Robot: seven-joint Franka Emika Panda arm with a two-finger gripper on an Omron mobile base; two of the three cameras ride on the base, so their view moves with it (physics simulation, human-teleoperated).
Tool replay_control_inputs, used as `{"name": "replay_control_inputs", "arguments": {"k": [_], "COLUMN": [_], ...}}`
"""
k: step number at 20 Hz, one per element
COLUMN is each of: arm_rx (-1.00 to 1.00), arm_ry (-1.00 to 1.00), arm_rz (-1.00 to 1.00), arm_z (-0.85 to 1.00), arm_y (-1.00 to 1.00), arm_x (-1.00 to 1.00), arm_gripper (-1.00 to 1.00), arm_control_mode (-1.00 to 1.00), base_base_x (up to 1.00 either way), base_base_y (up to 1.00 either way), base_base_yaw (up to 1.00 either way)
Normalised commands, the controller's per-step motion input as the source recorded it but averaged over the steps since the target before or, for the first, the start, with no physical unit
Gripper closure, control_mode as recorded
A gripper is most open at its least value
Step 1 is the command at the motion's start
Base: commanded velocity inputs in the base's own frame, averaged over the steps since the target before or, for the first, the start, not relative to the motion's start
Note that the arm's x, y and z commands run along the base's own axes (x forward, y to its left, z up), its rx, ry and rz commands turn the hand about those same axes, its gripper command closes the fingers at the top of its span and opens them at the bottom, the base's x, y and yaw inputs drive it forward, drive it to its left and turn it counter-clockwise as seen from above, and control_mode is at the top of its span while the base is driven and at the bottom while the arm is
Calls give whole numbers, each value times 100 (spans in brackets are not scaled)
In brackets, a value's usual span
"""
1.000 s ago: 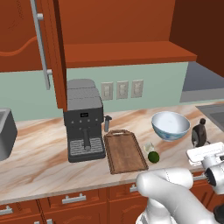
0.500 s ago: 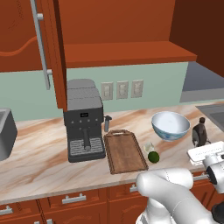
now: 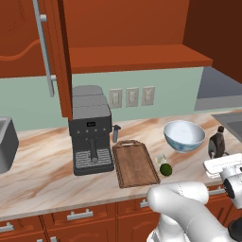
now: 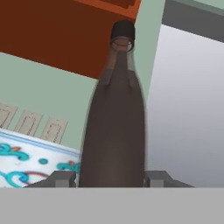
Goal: Open the cabinet. Place the bowl and condiment on the counter. Then place the lime and garlic on the cutting board.
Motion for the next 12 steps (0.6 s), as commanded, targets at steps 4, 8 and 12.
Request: {"name": "replay_control_inputs", "arguments": {"k": [4, 8, 12], "arm_rx": [0, 0, 0], "arm_ry": [0, 0, 0], "arm_rz": [0, 0, 0], "arm_z": [0, 0, 0], "arm_y": [0, 0, 0], "arm_x": [0, 0, 0], "arm_gripper": [100, 100, -100], "arm_control_mode": [-100, -100, -100], "base_base_x": [0, 0, 0], "base_base_y": [0, 0, 0], "base_base_yaw": [0, 0, 0]}}
